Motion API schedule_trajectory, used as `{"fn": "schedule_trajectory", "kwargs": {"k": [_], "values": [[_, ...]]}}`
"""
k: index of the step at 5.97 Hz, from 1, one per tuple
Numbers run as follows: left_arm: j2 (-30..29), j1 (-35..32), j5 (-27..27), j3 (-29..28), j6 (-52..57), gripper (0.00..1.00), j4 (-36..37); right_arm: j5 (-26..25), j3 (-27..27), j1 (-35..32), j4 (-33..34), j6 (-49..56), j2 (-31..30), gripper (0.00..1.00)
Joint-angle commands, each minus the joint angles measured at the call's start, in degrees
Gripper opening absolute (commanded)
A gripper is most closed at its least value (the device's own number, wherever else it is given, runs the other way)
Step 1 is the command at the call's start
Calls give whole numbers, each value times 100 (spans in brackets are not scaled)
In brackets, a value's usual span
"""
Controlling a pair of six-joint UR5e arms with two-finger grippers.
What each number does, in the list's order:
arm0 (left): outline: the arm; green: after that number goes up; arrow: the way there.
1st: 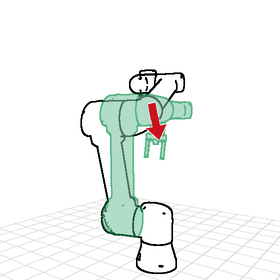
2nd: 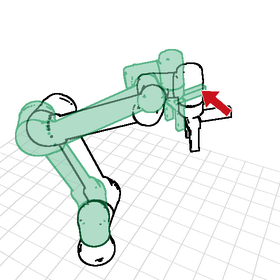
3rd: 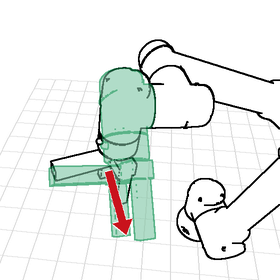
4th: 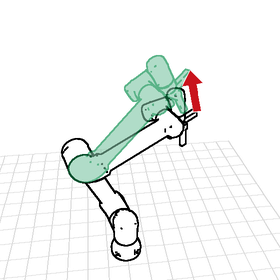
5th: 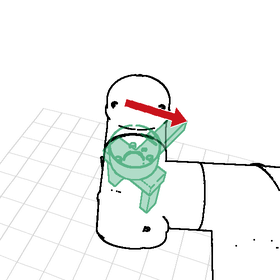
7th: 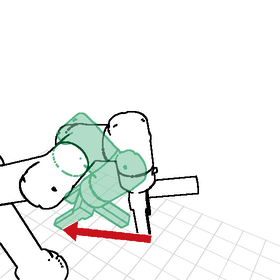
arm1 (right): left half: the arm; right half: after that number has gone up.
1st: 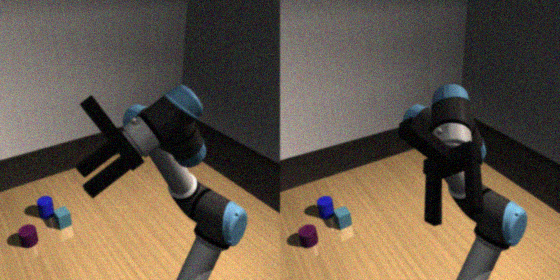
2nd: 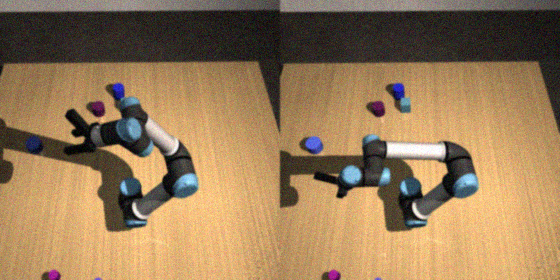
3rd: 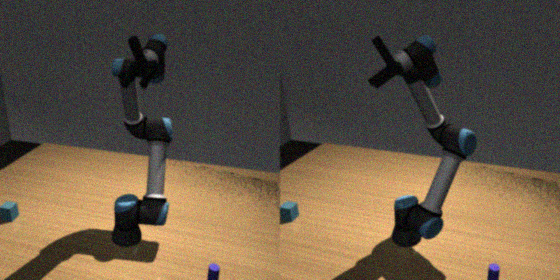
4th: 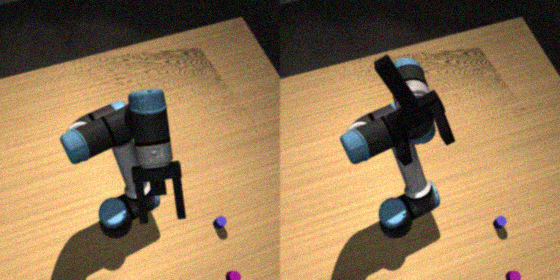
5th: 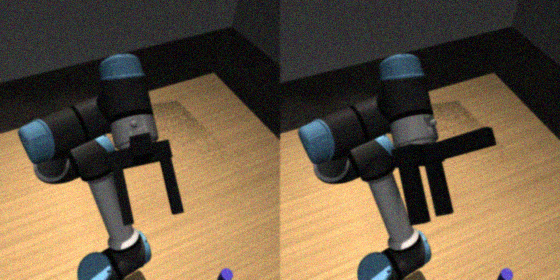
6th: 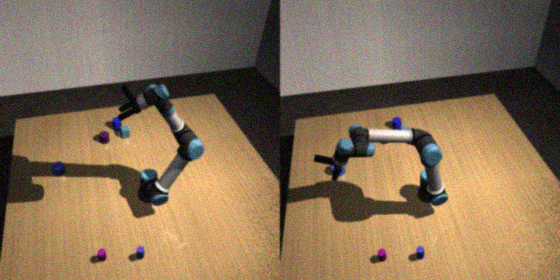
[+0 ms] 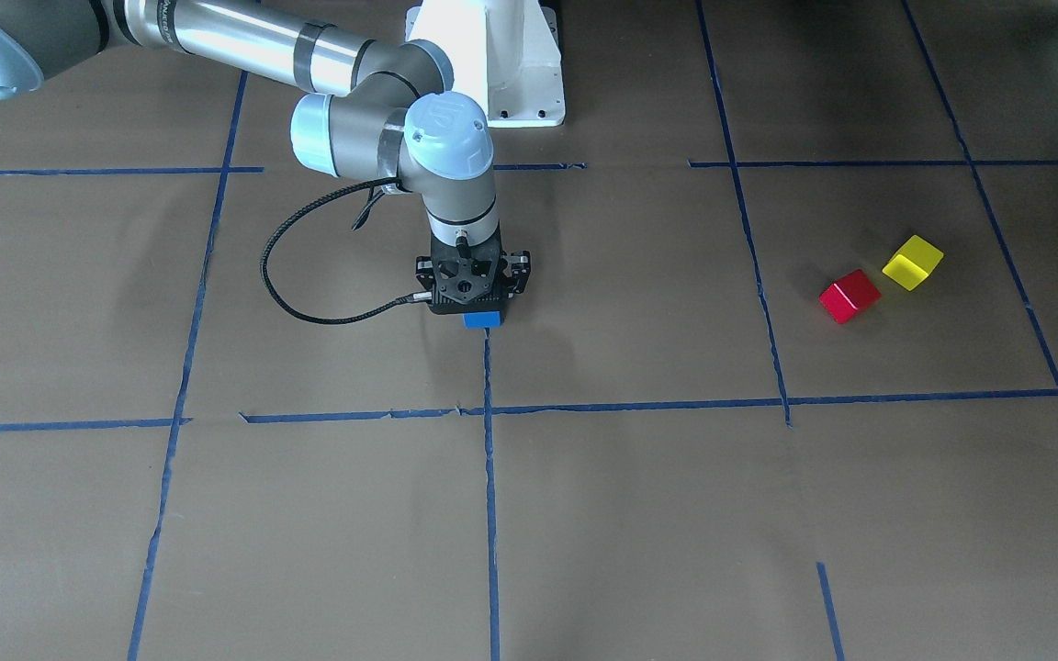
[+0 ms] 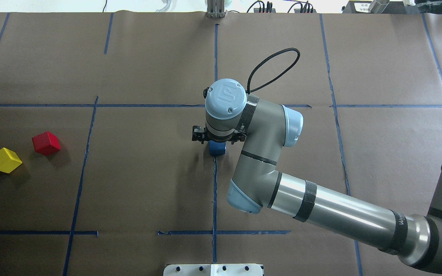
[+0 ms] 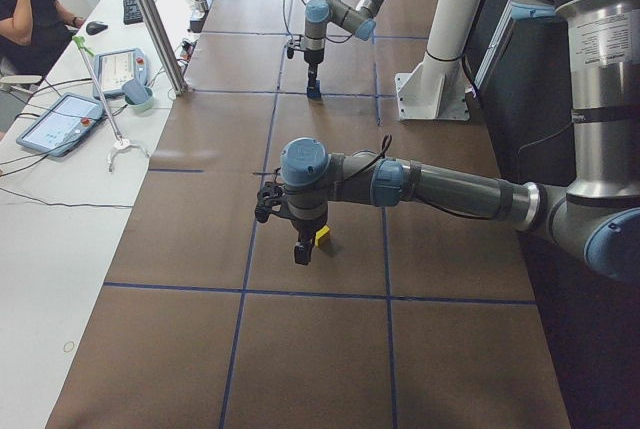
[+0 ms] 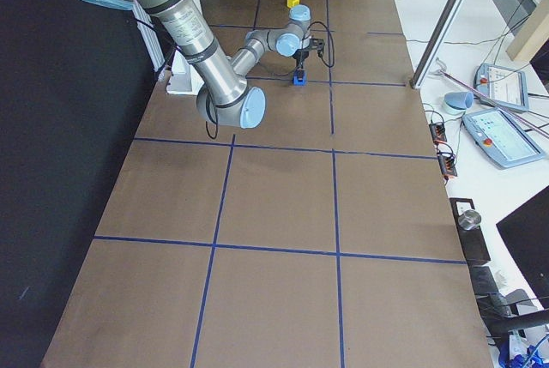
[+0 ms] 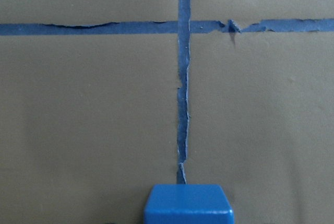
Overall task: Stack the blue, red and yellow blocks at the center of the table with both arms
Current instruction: 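Lower the blue cube onto the center grid crossing and open the right gripper, then raise the right gripper away while the left gripper reaches down to the red cube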
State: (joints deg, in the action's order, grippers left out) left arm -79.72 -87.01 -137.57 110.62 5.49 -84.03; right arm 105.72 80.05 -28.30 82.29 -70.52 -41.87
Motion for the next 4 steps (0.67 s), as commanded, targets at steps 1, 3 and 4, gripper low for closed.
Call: {"fn": "schedule_trajectory", "kwargs": {"k": [1,3,4], "values": [[0,44,-6,-40,5,100,-17,1,193,-34,15,55,3,100],[-52,924,-102,-23,-39,100,-461,220,1000,-463,68,73,-399,100],[-70,1750,-59,-75,-118,100,-1048,569,1508,-700,112,82,-827,100]]}}
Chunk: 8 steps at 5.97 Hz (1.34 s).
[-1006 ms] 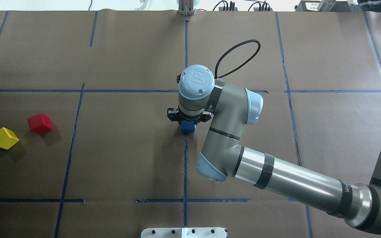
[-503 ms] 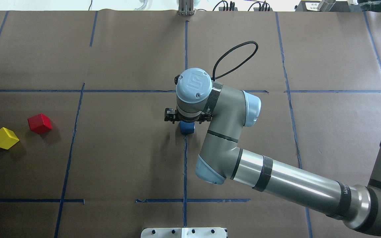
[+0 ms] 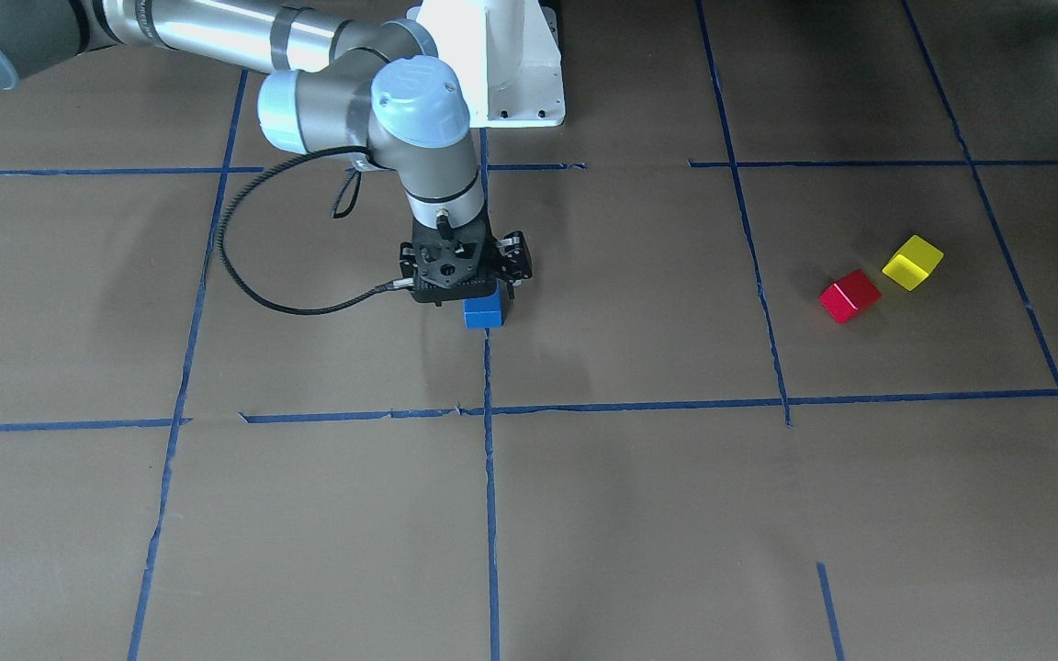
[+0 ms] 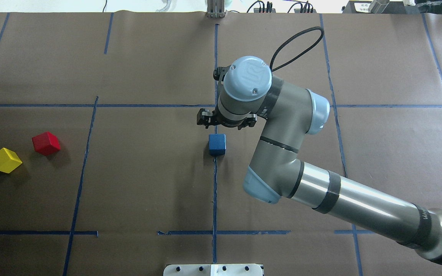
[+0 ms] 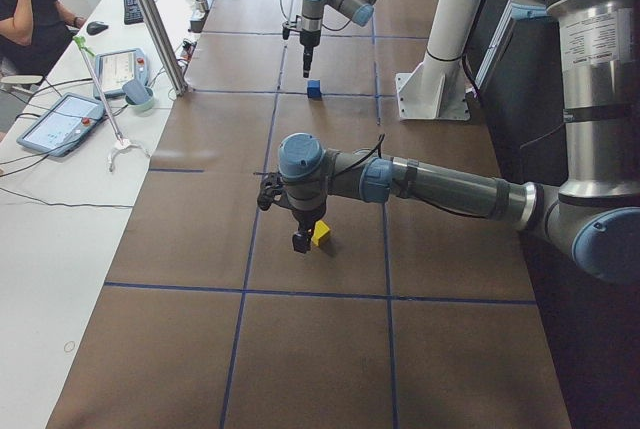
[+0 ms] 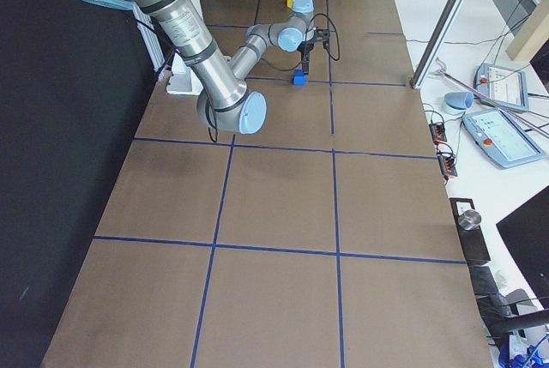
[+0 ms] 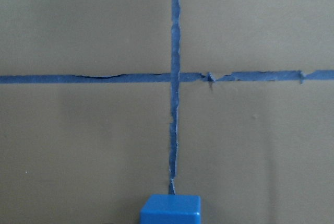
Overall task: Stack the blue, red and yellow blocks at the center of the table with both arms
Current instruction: 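Raise the right gripper away while the left gripper reaches down to the red cube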
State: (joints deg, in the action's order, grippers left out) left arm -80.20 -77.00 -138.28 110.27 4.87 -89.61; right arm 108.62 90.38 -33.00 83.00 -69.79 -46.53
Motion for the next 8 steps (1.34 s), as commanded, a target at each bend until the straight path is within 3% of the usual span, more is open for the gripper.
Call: {"fn": "schedule_trajectory", "kwargs": {"k": [1,3,4,6,8], "values": [[-31,1061,38,-118,-56,100,-983,360,994,-355,40,105,-862,100],[-101,1414,730,-269,-360,100,-1610,797,1507,-714,32,561,-1488,100],[-467,1624,768,-286,-1234,100,-1751,940,1683,-830,40,676,-1682,100],[-1013,2353,1055,-741,-1181,100,-2407,950,1781,-866,32,748,-1798,100],[-1137,2479,1322,-1373,-332,100,-3225,924,1781,-840,32,739,-1807,100]]}}
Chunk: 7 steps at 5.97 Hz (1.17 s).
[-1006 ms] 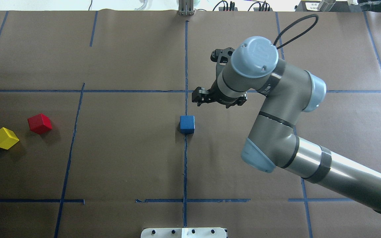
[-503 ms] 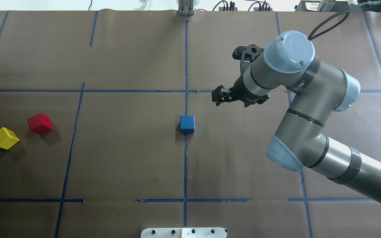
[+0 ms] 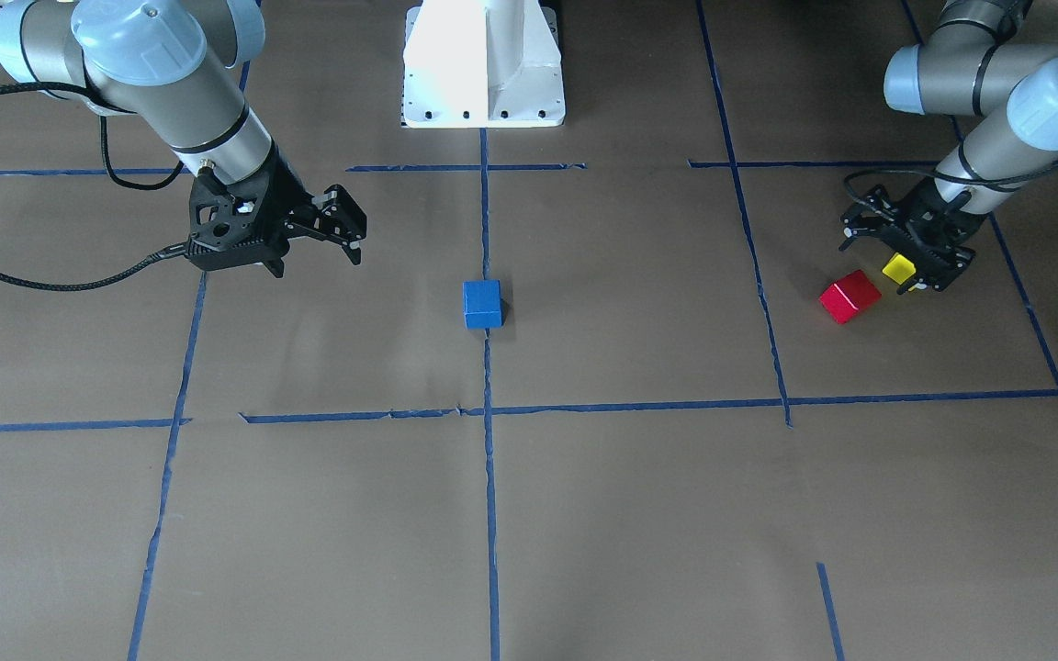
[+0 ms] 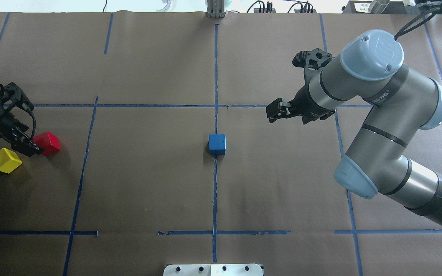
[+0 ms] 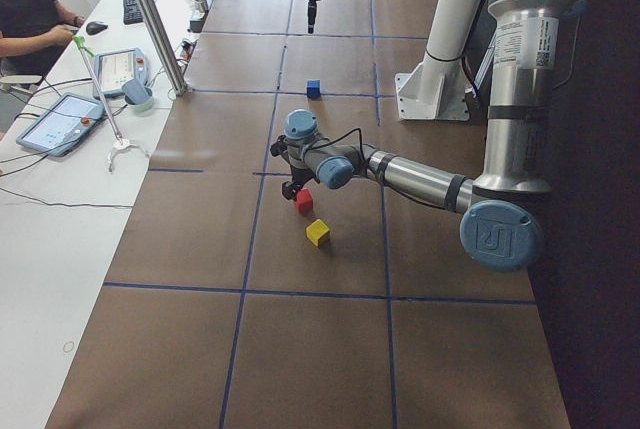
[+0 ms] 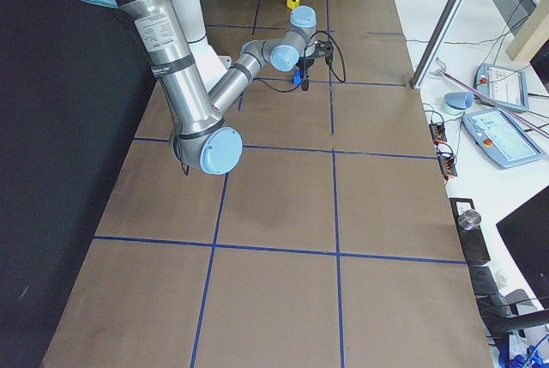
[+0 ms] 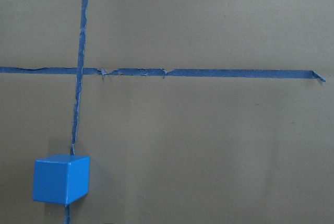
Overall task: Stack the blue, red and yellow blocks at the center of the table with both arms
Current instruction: 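Raise the right gripper away while the left gripper reaches down to the red cube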
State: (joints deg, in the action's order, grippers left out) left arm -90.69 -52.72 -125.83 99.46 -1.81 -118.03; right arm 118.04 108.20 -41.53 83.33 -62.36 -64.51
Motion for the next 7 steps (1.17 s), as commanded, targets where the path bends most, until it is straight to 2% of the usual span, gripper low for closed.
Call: {"fn": "schedule_trajectory", "kwargs": {"k": [1,4,5,6,7], "values": [[-159,52,50,-391,574,100,-431,-26,-1,22,-1,-4,-9,100],[-177,165,68,-523,576,100,-440,-53,-9,49,-1,-13,-9,100],[-177,227,42,-567,533,97,-440,-53,-9,58,-1,-13,8,100],[-168,245,24,-559,532,88,-440,-53,-18,58,-1,-13,8,100],[-159,245,24,-559,541,49,-440,-53,-18,66,-1,-13,8,100]]}}
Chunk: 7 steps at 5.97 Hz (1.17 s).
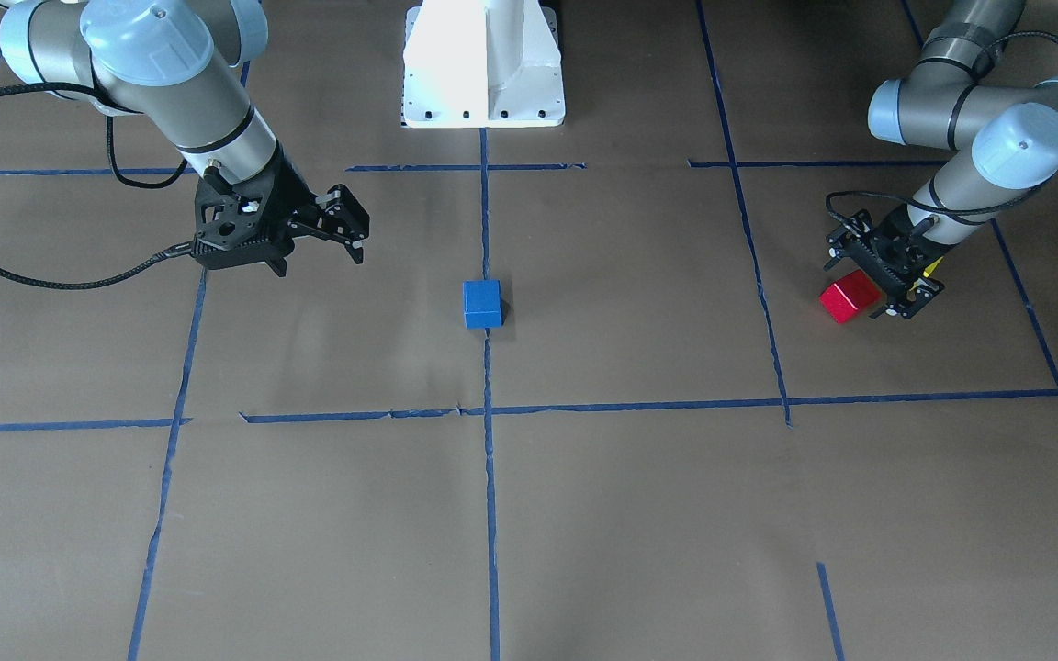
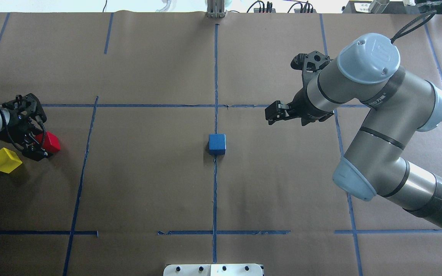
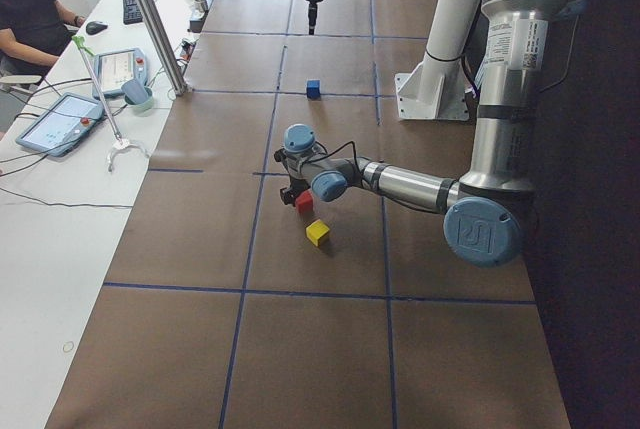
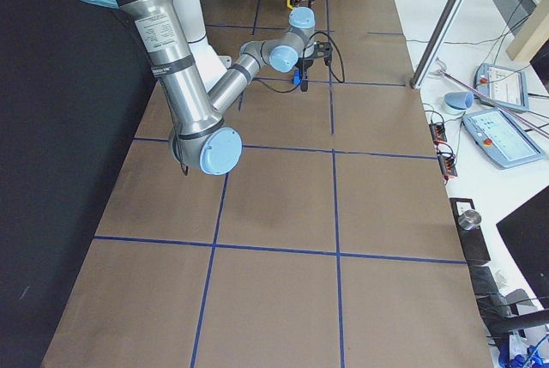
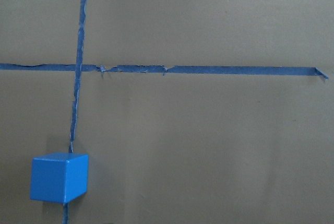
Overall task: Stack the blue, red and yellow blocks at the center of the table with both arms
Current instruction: 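Raise the right gripper away while the left gripper reaches down to the red cube, then grasp the red cube with the left gripper and carry it above the blue cube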
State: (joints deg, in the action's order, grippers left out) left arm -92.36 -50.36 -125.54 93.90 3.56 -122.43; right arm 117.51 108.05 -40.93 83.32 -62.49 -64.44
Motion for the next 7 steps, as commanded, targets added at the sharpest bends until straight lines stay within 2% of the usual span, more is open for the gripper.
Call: {"fn": "schedule_trajectory", "kwargs": {"k": [1,2,3,4,5,6,7], "values": [[25,0,29,58,-13,37,18,0,-3,-3,-9,0,1,100],[78,-35,56,302,-588,16,9,43,23,-64,-9,9,-16,100],[-61,9,65,513,-1707,8,26,61,293,-99,0,9,-295,100],[-506,79,56,559,-2658,8,61,122,627,-352,-9,17,-750,100],[-1033,523,65,542,-3773,8,123,532,691,-816,-26,313,-1076,100],[-1638,832,239,559,-4758,9,610,858,700,-1325,-44,1091,-1497,100],[-2436,1218,580,559,-5430,9,1468,1078,674,-1739,-35,1934,-1850,100]]}}
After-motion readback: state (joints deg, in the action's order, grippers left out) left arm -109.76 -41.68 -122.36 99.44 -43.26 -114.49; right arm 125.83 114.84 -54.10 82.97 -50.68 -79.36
